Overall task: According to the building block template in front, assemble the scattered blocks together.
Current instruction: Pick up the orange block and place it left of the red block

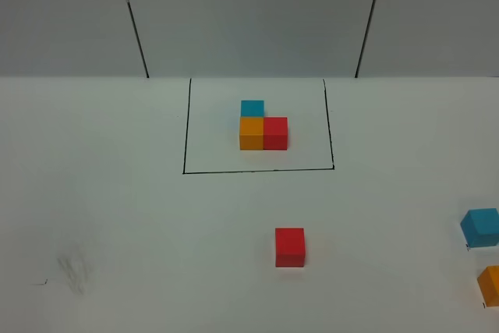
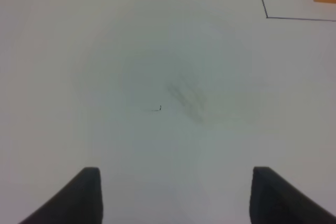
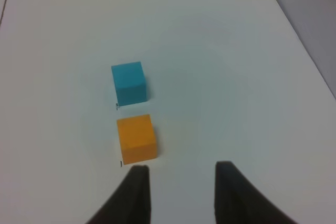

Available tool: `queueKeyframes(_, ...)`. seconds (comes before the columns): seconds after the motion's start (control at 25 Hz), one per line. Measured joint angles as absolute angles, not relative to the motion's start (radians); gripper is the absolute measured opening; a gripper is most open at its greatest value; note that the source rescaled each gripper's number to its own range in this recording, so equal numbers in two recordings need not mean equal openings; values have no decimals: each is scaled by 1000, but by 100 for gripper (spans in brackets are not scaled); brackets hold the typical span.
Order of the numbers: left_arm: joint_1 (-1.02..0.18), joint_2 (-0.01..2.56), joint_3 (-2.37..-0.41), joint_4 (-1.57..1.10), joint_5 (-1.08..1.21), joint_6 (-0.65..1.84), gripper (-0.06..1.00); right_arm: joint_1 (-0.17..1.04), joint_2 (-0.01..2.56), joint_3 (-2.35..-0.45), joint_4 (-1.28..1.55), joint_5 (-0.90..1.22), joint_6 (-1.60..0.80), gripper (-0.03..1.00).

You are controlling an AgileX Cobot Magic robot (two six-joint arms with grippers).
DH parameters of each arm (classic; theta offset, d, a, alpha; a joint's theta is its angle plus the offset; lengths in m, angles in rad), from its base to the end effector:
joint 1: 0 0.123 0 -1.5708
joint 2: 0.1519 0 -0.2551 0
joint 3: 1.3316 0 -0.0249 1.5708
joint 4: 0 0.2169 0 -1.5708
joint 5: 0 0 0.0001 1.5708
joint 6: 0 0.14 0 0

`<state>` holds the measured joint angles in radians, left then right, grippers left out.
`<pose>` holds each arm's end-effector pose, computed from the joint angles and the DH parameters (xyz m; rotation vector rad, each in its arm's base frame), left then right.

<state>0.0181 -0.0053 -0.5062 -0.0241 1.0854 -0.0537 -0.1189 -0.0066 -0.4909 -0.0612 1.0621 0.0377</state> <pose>0.0365 -0.0023 0.2376 -0.0722 2.0563 -0.0510 0.0377 -0.0120 0.2362 0.1630 2.0423 -0.1239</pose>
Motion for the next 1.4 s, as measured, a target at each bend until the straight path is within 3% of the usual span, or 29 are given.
queueKeyframes(0.88,18,-5,-506,-24,1085,-54,33,-119,-7,-491,-61,1062,38,0)
queueKeyframes(1.0,18,-5,-506,-24,1085,-54,33,-119,-7,-491,-61,1060,38,5)
queueKeyframes(1.08,18,-5,-506,-24,1085,-54,33,-119,-7,-491,-61,1057,38,12)
queueKeyframes(1.16,18,-5,-506,-24,1085,-54,33,-119,-7,-491,-60,1055,38,26)
queueKeyframes(1.4,18,-5,-506,-24,1085,-54,33,-119,96,-508,-56,1041,38,85)
